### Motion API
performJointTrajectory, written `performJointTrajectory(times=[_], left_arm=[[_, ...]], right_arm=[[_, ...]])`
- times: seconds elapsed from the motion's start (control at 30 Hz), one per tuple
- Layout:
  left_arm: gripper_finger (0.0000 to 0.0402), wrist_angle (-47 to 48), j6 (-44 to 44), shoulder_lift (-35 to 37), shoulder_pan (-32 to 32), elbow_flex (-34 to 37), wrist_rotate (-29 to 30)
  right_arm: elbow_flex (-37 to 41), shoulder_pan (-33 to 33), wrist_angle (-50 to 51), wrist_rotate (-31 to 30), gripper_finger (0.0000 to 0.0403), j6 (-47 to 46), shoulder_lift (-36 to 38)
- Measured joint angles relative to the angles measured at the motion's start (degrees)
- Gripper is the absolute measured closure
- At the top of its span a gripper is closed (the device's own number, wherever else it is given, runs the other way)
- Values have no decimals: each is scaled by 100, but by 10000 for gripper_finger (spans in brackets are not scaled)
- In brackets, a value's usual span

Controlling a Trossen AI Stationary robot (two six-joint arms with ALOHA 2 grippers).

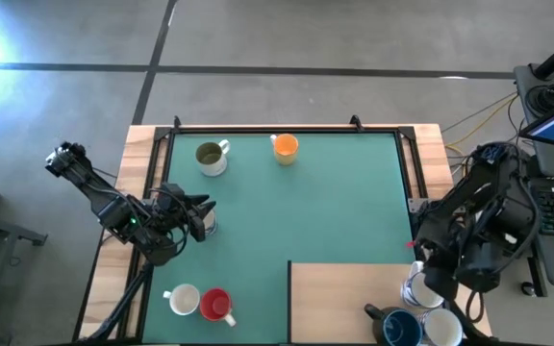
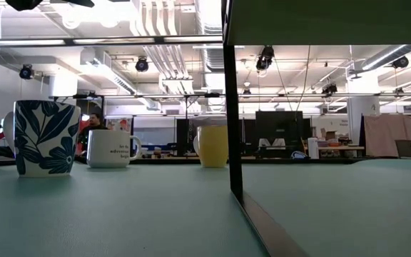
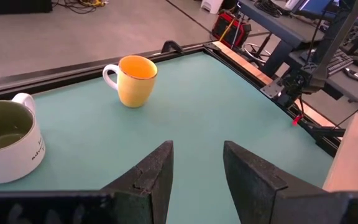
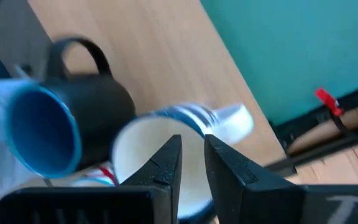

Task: Place coffee mugs
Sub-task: Put the right blue patterned mug on the shelf

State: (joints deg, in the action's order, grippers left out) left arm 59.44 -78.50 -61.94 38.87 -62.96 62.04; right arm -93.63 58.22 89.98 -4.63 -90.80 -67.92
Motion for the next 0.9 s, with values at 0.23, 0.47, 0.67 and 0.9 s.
performJointTrajectory(times=[0.23, 0.47, 0.67, 0.9], left_arm=[[278, 15, 2, 1, 0, 0, 0], [278, 46, 2, 128, 0, 0, -2], [278, 101, 108, 387, -19, 0, 69], [278, 108, 1345, 968, -228, 0, 309]], right_arm=[[-20, -13, 10, -594, 344, -2090, -50], [5, -13, -256, -548, 344, -3343, -260], [5, -29, -609, -489, 344, -4161, -453], [-87, -281, -613, -358, 344, -4203, -494]])
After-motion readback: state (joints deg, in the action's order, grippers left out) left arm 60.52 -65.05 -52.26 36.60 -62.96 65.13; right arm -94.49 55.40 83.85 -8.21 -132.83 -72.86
